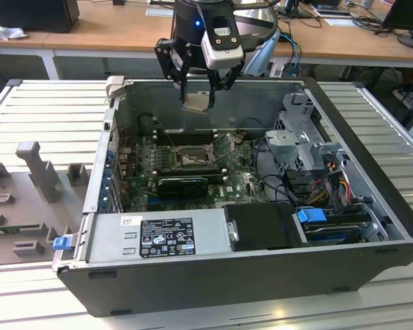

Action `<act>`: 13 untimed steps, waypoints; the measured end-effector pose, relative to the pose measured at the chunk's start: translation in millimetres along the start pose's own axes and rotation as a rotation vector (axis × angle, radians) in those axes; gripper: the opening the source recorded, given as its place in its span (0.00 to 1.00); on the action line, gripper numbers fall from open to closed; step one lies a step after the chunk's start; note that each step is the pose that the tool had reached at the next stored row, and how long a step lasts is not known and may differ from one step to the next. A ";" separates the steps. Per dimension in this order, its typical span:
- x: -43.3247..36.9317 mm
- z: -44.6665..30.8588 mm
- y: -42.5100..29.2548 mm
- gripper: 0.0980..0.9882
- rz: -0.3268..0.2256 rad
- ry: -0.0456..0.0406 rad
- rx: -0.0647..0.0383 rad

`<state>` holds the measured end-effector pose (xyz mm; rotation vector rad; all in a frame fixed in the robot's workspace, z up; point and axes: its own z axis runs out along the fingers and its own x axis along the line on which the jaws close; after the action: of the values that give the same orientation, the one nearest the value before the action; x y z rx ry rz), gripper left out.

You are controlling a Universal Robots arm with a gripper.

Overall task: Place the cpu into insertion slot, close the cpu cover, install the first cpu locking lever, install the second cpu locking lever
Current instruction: 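Place the cpu into insertion slot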

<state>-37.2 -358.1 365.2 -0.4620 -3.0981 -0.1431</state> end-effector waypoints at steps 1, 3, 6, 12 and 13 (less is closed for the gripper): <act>0.0 0.0 0.0 0.48 0.002 -0.0002 0.000; 0.0 0.0 0.0 0.48 0.008 -0.0007 0.000; 0.0 0.0 0.0 0.48 0.015 -0.0013 0.000; 0.0 0.0 0.0 0.48 0.031 -0.0028 -0.001; 0.0 0.0 0.0 0.48 0.034 -0.0030 -0.001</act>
<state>-37.2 -358.1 365.2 -0.5153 -3.0912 -0.1434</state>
